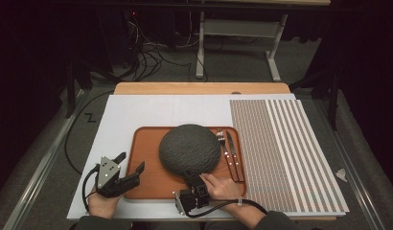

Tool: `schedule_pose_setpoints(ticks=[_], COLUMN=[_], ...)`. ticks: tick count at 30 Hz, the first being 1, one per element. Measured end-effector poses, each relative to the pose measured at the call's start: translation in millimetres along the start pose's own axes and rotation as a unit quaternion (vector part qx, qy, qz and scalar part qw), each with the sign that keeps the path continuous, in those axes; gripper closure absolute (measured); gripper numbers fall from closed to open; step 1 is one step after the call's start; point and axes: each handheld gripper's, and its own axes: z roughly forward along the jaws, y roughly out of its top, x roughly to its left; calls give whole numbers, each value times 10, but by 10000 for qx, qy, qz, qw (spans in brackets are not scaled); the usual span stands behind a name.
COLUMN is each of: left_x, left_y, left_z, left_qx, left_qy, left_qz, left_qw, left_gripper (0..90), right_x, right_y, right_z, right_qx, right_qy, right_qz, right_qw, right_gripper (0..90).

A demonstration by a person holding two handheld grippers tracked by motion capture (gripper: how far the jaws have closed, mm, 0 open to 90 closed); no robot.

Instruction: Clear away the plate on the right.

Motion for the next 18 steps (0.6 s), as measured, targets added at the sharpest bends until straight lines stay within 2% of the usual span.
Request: schedule_pose_setpoints(ticks=[18], left_x=[-2], left_y=[0], left_z=[1], left_qx=[7], left_qy=[5], left_qz=[-3], left_qw=[10000], left_gripper=[279], right_x=[-2], right_y=[-115], right_z=[-77], right_qx=[68], right_qy=[-96], right_qz=[66], right_qw=[9999], right_gripper=[687])
